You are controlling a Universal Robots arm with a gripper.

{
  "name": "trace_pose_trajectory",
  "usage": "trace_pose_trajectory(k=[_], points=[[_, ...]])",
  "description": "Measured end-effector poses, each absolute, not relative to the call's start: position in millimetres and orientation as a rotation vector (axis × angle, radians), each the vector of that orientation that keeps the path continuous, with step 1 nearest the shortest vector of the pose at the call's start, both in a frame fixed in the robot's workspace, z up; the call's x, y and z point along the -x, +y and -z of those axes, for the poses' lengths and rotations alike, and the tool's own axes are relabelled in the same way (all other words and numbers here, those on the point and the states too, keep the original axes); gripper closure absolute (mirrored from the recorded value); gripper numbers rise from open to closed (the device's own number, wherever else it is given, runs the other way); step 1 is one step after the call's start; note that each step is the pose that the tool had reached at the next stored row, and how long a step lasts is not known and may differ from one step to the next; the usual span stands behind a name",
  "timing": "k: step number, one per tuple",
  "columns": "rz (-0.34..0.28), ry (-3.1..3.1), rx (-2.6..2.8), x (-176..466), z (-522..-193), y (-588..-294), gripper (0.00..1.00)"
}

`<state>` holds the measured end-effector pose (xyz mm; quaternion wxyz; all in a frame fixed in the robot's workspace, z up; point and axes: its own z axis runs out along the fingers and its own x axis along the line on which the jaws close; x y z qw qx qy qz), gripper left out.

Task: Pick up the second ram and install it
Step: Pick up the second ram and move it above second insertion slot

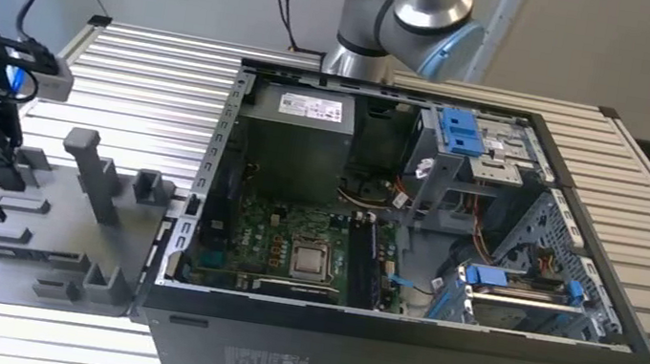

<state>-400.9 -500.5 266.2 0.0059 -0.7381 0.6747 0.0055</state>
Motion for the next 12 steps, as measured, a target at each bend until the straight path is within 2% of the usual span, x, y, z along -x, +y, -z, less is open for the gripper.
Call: trace_pose_trajectory(k=[12], points=[[-0.016,2.112,2.310,403.3,-247.3,-501.5,0.52]])
